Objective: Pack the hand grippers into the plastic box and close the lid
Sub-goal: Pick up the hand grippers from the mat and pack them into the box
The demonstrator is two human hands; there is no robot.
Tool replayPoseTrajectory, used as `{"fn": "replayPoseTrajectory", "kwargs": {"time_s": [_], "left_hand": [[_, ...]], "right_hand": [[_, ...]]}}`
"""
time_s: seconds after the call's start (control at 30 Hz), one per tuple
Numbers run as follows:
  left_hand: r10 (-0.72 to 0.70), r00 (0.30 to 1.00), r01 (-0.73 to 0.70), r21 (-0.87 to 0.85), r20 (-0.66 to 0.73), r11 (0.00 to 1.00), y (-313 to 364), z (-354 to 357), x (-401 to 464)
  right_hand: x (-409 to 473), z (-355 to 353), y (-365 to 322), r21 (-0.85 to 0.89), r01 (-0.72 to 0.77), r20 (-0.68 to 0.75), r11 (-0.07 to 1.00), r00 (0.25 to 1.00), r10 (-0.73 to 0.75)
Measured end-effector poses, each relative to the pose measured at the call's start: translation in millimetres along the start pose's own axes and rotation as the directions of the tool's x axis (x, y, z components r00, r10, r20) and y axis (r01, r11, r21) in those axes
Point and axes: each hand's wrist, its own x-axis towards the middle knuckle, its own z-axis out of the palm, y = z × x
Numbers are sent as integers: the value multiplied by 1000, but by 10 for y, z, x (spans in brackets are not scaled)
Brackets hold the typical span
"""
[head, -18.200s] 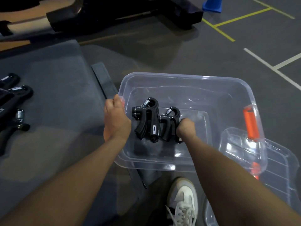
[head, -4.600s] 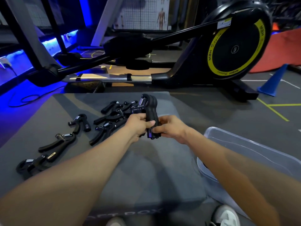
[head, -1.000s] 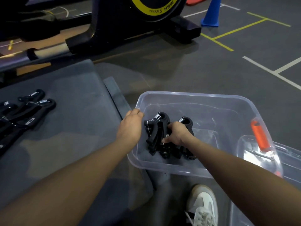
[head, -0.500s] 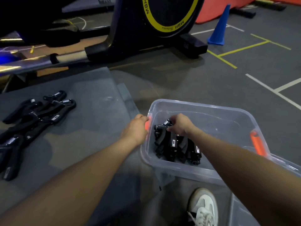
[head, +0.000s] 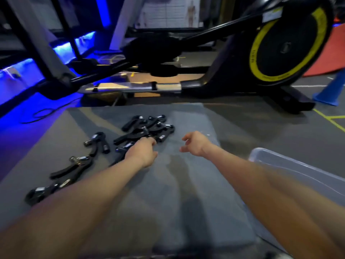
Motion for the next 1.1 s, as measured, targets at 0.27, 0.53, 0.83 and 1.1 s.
{"fn": "replayPoseTrajectory", "kwargs": {"time_s": [0.27, 0.53, 0.83, 1.1], "left_hand": [[-256, 966, 257, -41, 35, 965, -1317, 17, 133], [-341, 938, 344, -40, 53, 938, -1773, 416, 564], [-342, 940, 342, 13, 16, 940, -1862, 694, 700], [-334, 941, 339, -175, 59, 924, -1526, 607, 558]], "right_hand": [[576, 1127, -631, 1, 33, 130, 999, 991, -33], [992, 1736, -656, -31, 26, 178, 999, 984, -21], [1137, 1889, -494, 54, -19, 220, 998, 976, 6], [865, 1648, -438, 115, -47, 197, 992, 980, 23]]}}
